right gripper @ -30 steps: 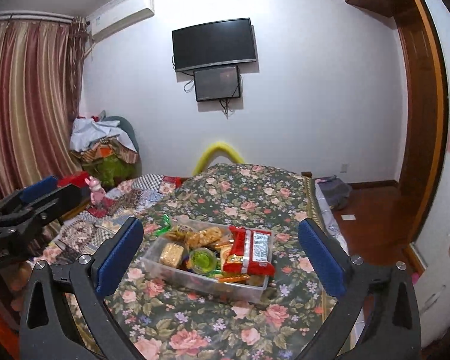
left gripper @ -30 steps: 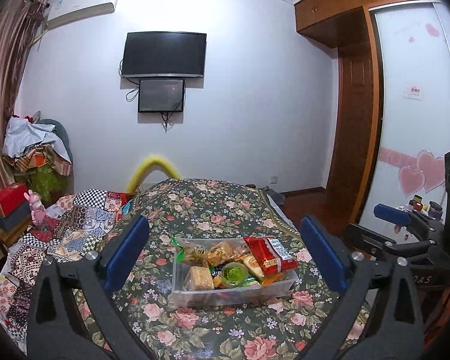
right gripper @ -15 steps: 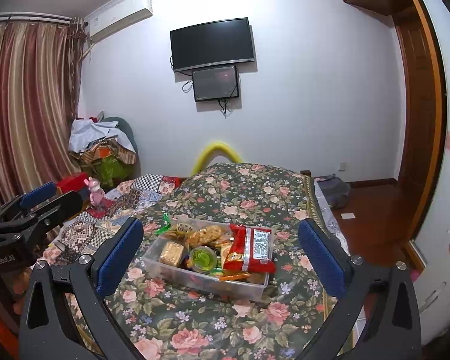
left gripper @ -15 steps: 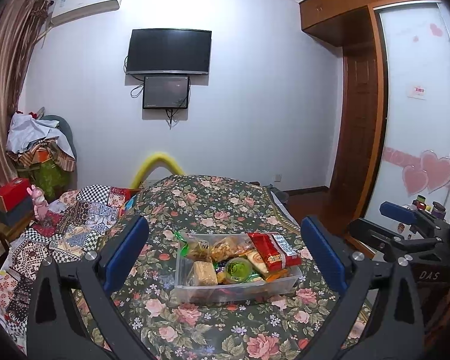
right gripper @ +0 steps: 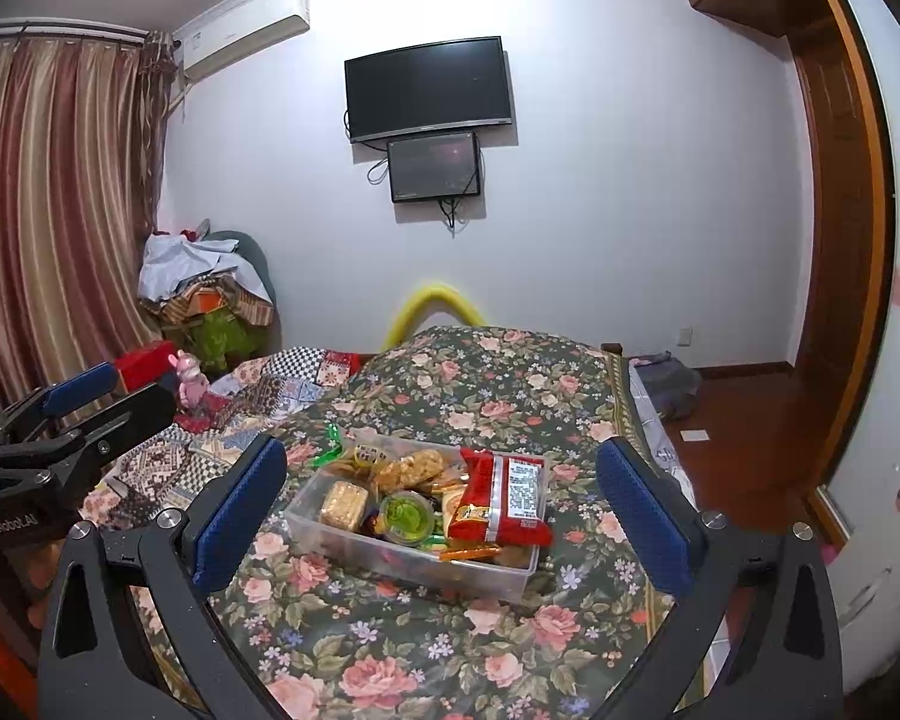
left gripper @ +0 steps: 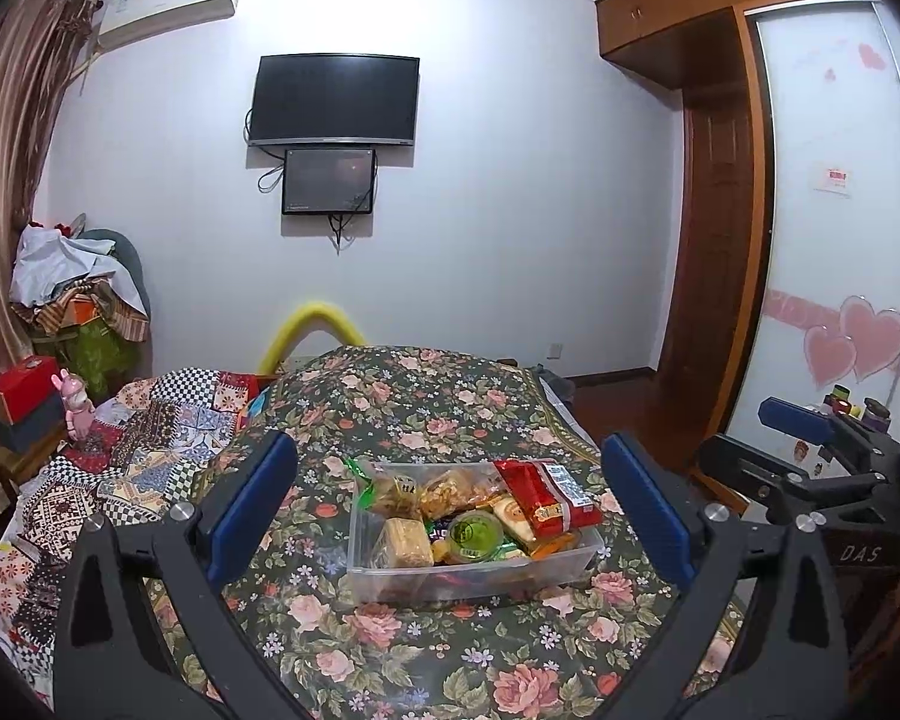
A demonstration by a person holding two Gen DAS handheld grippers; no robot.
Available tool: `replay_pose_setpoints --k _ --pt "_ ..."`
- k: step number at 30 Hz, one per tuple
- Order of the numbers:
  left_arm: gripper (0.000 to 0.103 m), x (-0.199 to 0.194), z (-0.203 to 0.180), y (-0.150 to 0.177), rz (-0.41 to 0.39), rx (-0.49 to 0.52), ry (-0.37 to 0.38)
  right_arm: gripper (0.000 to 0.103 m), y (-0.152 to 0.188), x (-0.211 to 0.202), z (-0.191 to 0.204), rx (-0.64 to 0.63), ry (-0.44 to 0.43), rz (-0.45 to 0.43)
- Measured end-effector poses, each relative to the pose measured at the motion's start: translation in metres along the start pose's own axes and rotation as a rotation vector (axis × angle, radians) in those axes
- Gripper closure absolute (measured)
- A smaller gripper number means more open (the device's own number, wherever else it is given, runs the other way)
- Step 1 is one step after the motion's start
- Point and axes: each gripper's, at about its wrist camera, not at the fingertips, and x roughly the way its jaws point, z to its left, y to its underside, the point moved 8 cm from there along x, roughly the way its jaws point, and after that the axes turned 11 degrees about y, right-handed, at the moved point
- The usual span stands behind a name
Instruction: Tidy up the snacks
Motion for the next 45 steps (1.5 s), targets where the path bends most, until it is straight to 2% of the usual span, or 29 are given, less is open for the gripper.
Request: replay_pose_setpoints --k 26,45 --pt "0.0 -0.002 -0.001 0.0 -0.005 0.002 0.014 0.0 -0.008 -0.002 -0.004 0.0 0.006 -0.036" --pt "0.0 0.005 0.002 0.012 0.031 -0.009 0.03 0.0 -0.002 0.003 -0.005 0.012 0.008 -0.026"
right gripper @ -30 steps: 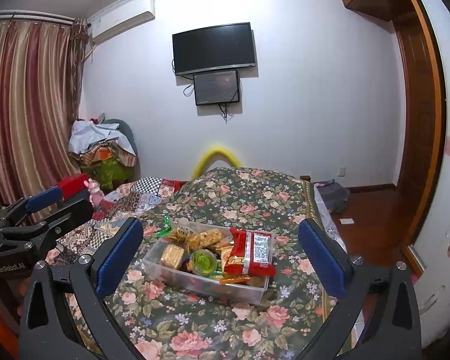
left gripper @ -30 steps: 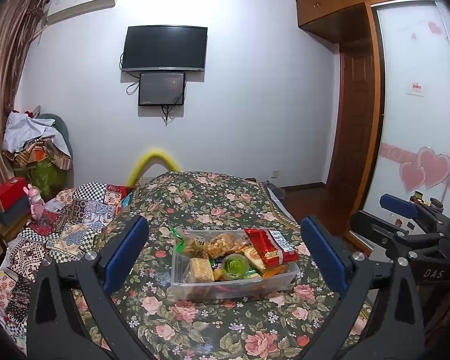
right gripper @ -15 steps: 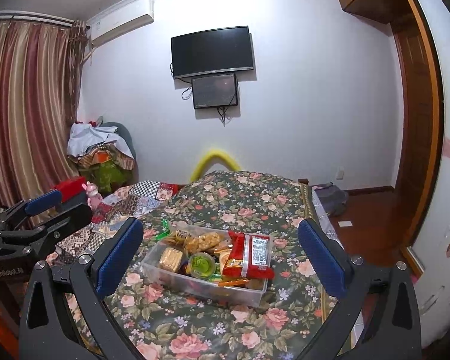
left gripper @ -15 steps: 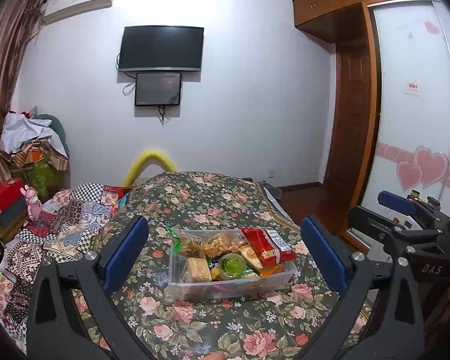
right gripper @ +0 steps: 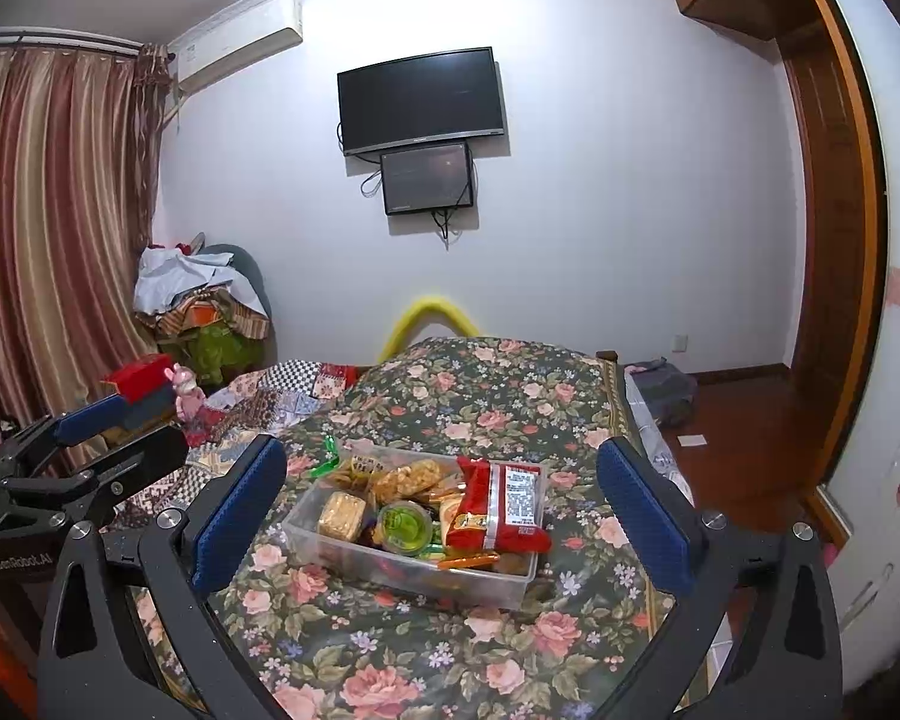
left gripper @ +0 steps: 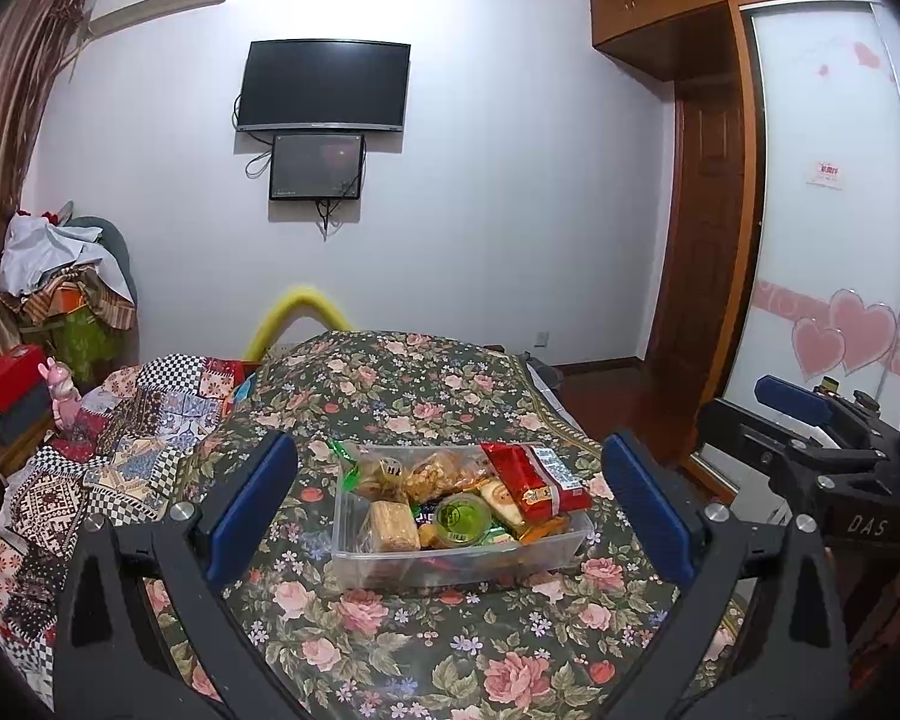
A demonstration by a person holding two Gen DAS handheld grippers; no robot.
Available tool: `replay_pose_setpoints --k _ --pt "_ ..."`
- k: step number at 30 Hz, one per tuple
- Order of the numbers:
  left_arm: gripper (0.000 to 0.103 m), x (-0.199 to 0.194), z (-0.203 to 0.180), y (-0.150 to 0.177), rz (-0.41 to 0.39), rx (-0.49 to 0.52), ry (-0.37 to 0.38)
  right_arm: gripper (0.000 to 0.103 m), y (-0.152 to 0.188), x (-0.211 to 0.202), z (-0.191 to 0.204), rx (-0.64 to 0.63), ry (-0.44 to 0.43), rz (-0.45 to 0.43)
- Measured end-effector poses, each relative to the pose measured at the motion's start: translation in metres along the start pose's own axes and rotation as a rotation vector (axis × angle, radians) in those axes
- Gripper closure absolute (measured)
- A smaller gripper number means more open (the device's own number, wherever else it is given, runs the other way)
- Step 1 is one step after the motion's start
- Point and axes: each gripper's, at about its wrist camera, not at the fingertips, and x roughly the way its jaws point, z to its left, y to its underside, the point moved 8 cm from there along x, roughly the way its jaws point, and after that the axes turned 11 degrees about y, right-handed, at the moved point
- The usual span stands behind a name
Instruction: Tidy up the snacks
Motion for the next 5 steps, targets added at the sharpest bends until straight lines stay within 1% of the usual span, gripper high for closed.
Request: replay_pose_setpoints --k 5 --pt "0.0 0.0048 0.0055 0.0064 0.018 -0.018 -0.001 0.0 0.0049 0.0057 0.0001 0.0 0.005 0.017"
